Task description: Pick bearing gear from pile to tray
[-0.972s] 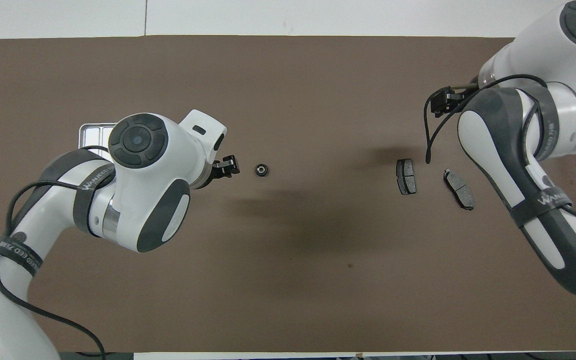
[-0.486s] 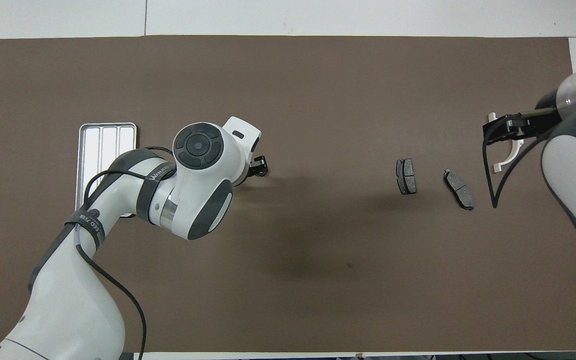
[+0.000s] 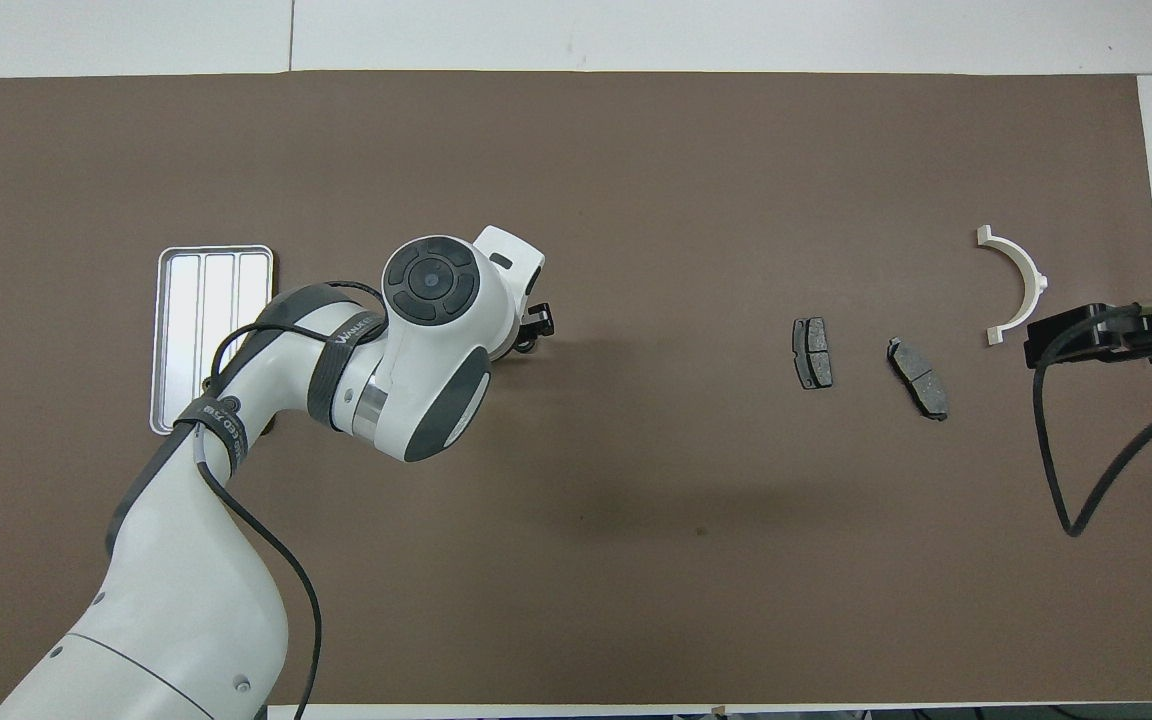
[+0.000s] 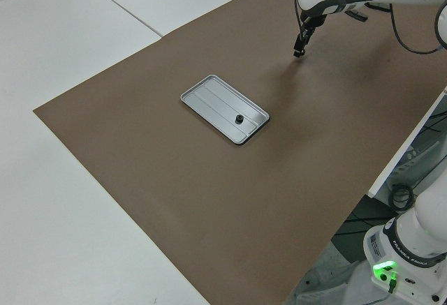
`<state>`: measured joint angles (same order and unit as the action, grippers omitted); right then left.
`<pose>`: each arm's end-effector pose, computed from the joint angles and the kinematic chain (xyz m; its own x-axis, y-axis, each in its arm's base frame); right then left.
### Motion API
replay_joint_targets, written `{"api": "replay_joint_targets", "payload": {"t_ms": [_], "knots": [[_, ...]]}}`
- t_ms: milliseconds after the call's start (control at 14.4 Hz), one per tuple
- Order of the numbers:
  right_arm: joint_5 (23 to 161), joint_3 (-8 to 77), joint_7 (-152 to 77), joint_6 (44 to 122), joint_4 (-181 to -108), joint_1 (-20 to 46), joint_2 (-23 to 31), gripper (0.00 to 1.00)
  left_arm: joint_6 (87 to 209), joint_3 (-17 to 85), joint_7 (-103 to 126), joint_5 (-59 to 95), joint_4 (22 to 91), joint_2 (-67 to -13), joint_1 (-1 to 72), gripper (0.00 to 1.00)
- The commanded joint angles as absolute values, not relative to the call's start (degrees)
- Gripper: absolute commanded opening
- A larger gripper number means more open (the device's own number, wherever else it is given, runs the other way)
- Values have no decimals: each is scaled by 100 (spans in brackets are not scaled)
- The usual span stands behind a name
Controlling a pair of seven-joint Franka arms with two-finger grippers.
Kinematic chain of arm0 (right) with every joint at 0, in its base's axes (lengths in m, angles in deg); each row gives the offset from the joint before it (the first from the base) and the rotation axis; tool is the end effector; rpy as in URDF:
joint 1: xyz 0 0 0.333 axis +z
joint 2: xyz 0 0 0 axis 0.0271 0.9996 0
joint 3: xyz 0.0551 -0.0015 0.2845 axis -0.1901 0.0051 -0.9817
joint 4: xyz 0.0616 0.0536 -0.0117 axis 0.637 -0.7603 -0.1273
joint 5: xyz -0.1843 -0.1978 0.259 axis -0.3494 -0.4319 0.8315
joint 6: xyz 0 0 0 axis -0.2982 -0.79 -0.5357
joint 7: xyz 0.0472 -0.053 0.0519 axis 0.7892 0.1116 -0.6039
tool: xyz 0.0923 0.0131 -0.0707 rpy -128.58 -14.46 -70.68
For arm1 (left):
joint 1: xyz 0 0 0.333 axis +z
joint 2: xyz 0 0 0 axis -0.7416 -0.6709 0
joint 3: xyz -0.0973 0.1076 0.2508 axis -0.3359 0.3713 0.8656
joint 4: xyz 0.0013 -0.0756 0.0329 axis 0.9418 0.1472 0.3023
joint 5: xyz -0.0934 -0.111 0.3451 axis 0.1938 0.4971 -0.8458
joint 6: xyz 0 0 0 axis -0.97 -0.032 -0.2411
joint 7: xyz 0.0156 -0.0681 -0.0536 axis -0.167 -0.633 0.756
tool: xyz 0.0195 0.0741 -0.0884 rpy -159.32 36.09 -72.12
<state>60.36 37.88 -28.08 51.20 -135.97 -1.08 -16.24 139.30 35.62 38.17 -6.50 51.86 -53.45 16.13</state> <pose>0.4994 0.0126 0.5922 0.9976 -0.0007 -0.0688 0.0011 -0.9997 0.0263 0.5215 -0.3416 0.2961 0.9846 0.1742 0.0123 0.1734 -0.9837 0.0473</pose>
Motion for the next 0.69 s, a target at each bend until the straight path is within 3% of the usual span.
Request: {"api": "replay_joint_targets", "payload": {"t_ms": [0,625], "knots": [[6173,3781,-2723,5025,-13755,-126,-1799,100,13989,3670,3970,-748,4992,-5509,1447,84],[6156,3764,-2723,4981,-13676,-109,-1756,100,14156,3679,4014,-844,4956,-5597,1385,83]]}}
